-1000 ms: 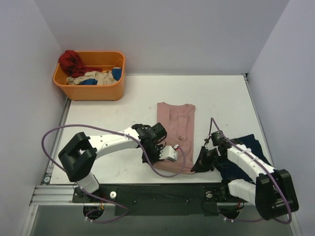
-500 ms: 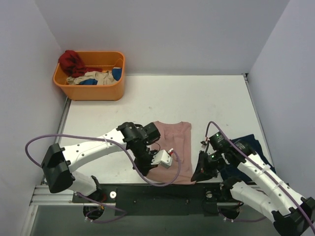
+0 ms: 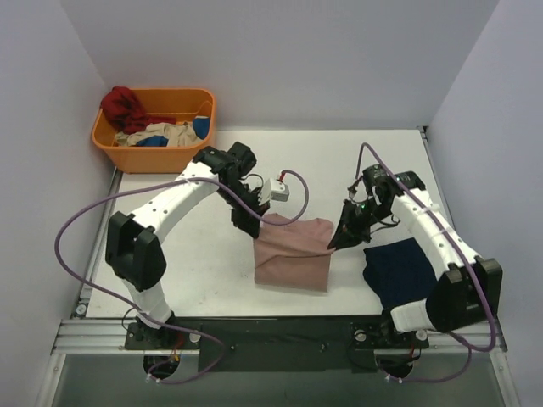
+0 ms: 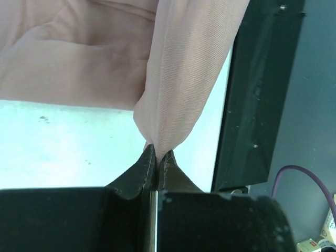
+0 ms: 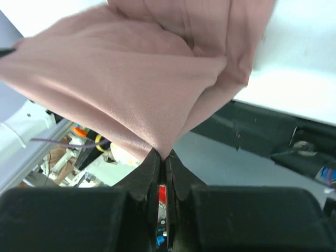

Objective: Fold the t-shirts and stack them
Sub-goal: Fold the long partially folded tshirt into a neat square

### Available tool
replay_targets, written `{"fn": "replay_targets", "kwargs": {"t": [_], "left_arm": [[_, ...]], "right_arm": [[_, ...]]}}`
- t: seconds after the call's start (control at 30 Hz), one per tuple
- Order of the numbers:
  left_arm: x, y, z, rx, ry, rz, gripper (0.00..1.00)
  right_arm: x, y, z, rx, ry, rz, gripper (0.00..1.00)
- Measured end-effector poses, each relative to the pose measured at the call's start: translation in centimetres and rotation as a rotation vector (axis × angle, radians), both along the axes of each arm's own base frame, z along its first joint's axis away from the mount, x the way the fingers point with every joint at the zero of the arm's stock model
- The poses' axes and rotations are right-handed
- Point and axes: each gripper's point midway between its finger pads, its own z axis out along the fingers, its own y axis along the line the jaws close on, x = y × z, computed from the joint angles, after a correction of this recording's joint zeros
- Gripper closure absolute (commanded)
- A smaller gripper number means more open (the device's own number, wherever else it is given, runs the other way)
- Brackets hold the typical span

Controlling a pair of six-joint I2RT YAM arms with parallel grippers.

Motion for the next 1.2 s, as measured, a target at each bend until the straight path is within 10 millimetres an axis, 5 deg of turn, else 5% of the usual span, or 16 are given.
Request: {"fn": "replay_targets", "kwargs": {"t": [0.13, 0.4, 0.77, 0.83, 0.93, 1.13, 1.2], "left_arm": [[3.6, -0.1, -1.5, 0.054, 0.013, 0.059, 1.00], [10.4, -1.1, -5.3, 0.161, 0.058, 0.225, 1.00], [14.0, -3.1, -9.9, 0.209, 0.131, 0.309, 1.00], [14.3, -3.3, -10.4, 0.214, 0.145, 0.326, 0.88], [14.7, -3.6, -11.0, 0.219, 0.154, 0.349, 0.57], [17.0, -4.4, -11.3, 0.188, 0.115, 0.440, 0.26], [18.3, -4.5, -11.2, 0.163, 0.094, 0.482, 0.26]], "right_arm": [[5.4, -0.5, -0.9, -0.021, -0.042, 0.000, 1.00], [12.4, -1.4, -5.3, -0.050, -0.021, -0.062, 1.00], [16.5, -2.9, -8.2, -0.132, -0.039, -0.152, 1.00], [17.1, -3.1, -8.6, -0.137, -0.041, -0.180, 0.88], [18.2, -3.7, -9.8, -0.164, -0.038, -0.222, 0.79], [20.1, -6.0, -13.3, -0.254, -0.006, -0.292, 0.64], [21.0, -6.8, -13.5, -0.282, -0.021, -0.305, 0.62]]}}
